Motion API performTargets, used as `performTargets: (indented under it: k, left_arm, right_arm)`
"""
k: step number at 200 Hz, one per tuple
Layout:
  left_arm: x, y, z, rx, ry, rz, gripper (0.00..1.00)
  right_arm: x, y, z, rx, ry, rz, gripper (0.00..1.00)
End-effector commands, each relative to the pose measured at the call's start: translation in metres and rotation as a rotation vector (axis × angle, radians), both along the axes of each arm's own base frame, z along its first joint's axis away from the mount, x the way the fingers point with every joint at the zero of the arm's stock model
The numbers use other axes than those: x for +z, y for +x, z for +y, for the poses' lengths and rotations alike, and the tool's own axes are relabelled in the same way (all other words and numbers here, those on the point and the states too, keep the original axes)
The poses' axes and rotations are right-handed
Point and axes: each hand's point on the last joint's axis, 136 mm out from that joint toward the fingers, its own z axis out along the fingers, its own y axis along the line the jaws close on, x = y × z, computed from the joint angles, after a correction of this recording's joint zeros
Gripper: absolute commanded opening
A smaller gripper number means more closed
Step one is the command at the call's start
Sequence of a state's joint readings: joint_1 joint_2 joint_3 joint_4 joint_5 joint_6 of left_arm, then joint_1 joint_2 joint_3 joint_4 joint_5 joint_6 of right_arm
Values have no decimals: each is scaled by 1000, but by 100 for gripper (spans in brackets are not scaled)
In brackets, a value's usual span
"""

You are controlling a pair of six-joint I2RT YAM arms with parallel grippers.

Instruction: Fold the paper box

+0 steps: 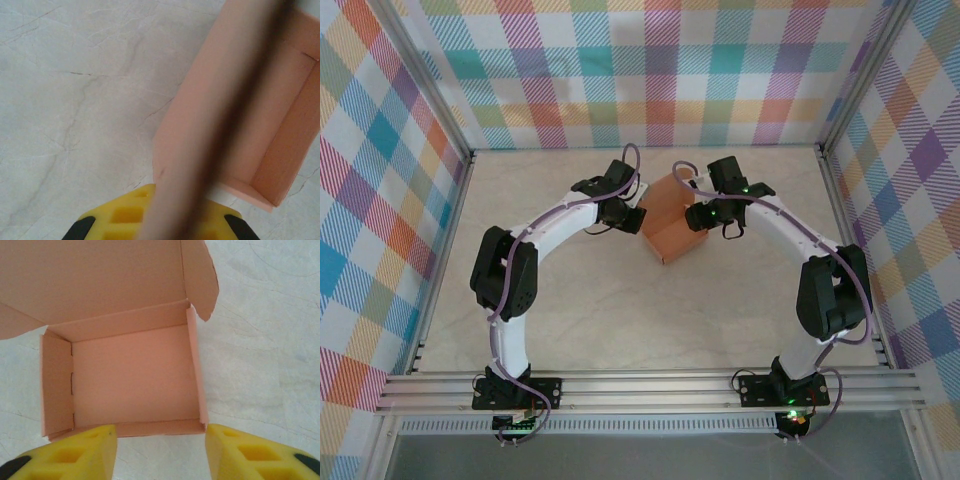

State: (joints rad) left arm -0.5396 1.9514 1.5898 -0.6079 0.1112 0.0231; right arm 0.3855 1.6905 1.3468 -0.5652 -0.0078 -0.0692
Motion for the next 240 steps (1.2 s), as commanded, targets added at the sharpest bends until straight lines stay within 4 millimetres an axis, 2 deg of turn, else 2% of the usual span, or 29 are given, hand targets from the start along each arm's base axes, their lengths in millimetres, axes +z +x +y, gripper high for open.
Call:
performTargets:
  k: [1,21,30,57,89,111,184,230,240]
  left_arm:
    - [1,-2,4,-35,29,15,6]
    - [5,-8,0,-106,25,20,5]
    - [7,-12,-1,-145,27,23,0]
    - [11,-26,0,-277,45,39,0]
    - [13,-47,5,-411,6,108,0]
    - [18,-52,8,-456,-25,119,0]
    - [11,-55,12,-491,-28,161,0]
    - [12,-56,11,-502,-38,160,0]
    - [12,-57,11,-501,-39,164,0]
  right_arm:
    - [13,7,-4,1,2,-63,54]
    - [24,8,-5,1,34,-110,60]
    - [30,6,-3,10,58,-129,61]
    - [43,-4,1,68,94,-165,63]
    - [42,-16,3,135,116,-162,60]
    - [40,-26,12,203,151,-126,58]
    - [21,-50,17,343,122,2,46]
    - [6,-38,10,321,46,14,32]
    - [3,-35,9,314,36,20,26]
